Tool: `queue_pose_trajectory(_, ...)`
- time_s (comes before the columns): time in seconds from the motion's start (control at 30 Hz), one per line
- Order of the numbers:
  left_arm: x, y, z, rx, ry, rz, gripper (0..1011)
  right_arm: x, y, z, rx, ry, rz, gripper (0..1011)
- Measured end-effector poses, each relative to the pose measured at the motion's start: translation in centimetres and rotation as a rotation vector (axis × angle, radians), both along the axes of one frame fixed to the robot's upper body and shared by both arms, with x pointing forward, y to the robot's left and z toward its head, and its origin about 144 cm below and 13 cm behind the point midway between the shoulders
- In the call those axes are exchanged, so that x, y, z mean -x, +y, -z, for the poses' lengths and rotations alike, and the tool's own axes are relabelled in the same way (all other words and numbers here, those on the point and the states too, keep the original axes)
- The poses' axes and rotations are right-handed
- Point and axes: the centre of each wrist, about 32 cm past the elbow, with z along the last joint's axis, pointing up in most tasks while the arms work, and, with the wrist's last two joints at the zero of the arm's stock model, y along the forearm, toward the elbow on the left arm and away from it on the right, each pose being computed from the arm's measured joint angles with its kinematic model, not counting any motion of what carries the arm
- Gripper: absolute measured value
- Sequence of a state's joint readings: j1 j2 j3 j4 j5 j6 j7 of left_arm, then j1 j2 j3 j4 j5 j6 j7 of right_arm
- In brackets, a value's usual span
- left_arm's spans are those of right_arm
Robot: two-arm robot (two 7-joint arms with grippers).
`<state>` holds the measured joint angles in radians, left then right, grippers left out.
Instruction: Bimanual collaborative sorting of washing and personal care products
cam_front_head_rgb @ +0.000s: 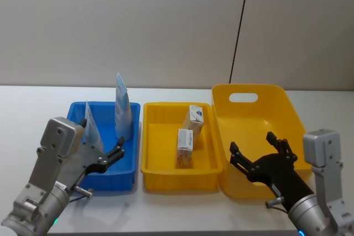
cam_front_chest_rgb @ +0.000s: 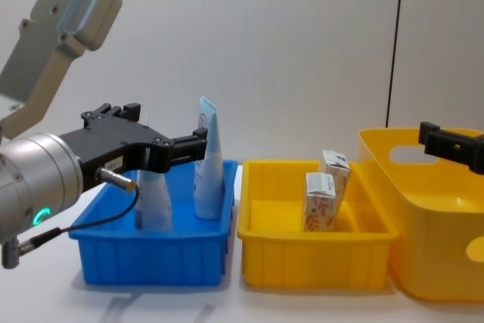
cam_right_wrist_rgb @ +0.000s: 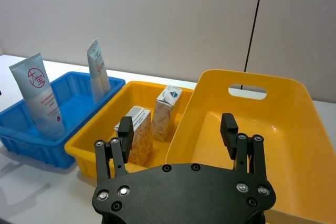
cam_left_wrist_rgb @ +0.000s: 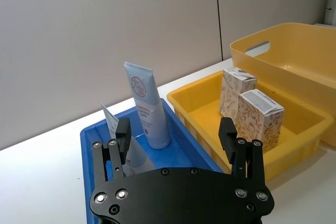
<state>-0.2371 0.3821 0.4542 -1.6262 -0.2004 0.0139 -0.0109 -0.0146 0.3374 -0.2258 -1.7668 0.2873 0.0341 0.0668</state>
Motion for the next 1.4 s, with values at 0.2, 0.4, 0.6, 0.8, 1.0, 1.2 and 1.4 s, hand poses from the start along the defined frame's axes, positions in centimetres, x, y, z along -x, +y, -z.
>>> queue_pose_trajectory(0.2, 0.00, 0.00, 0.00, 0.000, 0.000, 0.000, 1001, 0.00, 0.00, 0.00, 0.000, 0.000, 0.000, 1003)
queue_pose_trajectory(0.4, 0.00, 0.00, 0.00, 0.000, 0.000, 0.000, 1001, 0.00, 0.00, 0.00, 0.000, 0.000, 0.000, 1003)
queue_pose_trajectory(0.6, 0.00, 0.00, 0.00, 0.000, 0.000, 0.000, 1001, 0.00, 0.00, 0.00, 0.000, 0.000, 0.000, 1003)
queue_pose_trajectory(0.8, 0.00, 0.00, 0.00, 0.000, 0.000, 0.000, 1001, 0.00, 0.00, 0.00, 0.000, 0.000, 0.000, 1003)
queue_pose_trajectory(1.0, 0.00, 0.00, 0.00, 0.000, 0.000, 0.000, 1001, 0.00, 0.00, 0.00, 0.000, 0.000, 0.000, 1003)
queue_pose_trajectory(1.2, 0.00, 0.00, 0.00, 0.000, 0.000, 0.000, 1001, 0.00, 0.00, 0.00, 0.000, 0.000, 0.000, 1003)
queue_pose_trajectory(1.4, 0.00, 0.00, 0.00, 0.000, 0.000, 0.000, 1001, 0.00, 0.00, 0.00, 0.000, 0.000, 0.000, 1004)
